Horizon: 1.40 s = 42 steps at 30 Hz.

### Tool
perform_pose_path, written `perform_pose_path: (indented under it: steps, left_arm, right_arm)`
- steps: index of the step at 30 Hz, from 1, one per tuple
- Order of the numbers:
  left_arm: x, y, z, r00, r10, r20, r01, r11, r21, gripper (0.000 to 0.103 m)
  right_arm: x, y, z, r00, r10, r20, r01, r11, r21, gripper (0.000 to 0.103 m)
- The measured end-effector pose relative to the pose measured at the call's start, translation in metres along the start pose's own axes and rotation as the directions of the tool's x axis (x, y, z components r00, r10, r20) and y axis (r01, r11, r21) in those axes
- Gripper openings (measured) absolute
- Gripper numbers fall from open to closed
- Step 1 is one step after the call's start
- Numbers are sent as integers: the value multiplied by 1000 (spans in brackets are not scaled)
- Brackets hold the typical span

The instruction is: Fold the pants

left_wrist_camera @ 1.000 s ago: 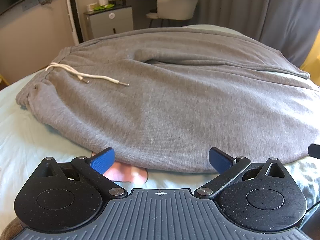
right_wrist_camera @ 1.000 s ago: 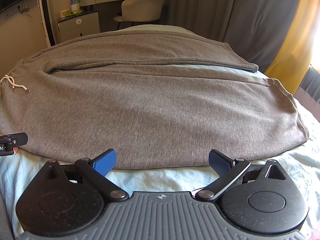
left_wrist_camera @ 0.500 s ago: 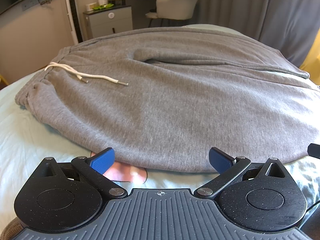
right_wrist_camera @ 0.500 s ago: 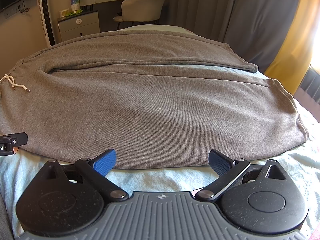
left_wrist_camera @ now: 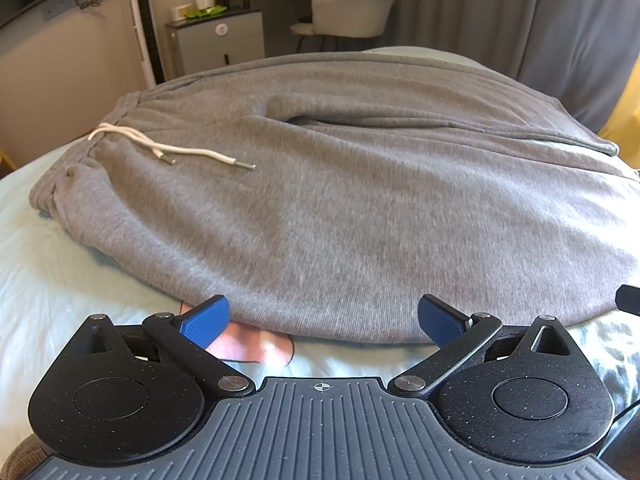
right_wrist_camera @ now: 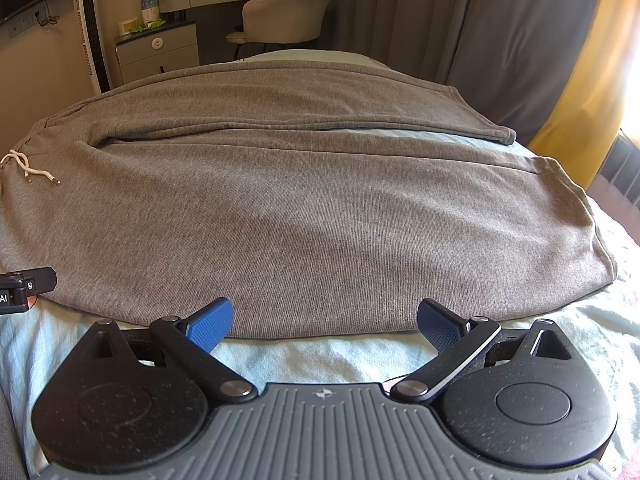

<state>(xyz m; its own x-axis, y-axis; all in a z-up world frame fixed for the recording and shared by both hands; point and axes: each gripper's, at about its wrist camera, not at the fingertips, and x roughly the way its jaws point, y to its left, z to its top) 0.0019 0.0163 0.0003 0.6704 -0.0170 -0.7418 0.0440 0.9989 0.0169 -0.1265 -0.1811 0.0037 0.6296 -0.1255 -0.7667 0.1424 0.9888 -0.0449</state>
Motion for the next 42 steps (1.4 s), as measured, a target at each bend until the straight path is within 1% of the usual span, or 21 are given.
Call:
perform_pose_path:
  steps: [13, 20, 22, 42]
  left_arm:
    - [1, -3, -3, 1000, 1, -6, -1, 1000, 4, 103]
    - [-2, -6, -10, 1000, 2, -10, -2, 1000, 5, 103]
    - [1, -3, -3, 1000, 1, -14, -1, 1000, 4, 103]
    - [3, -3, -1, 1000, -4, -26, 5, 1000, 5, 103]
  right_arm:
    - [0, 0, 0, 1000, 0, -1, 0, 1000, -1, 99]
    - [0, 0, 0, 1000, 1, -2, -1, 1000, 1, 99]
    - [0, 0, -1, 1000, 1, -2, -1, 1000, 2, 99]
    - [1, 2, -1, 1000, 0, -6, 0, 1000, 3, 99]
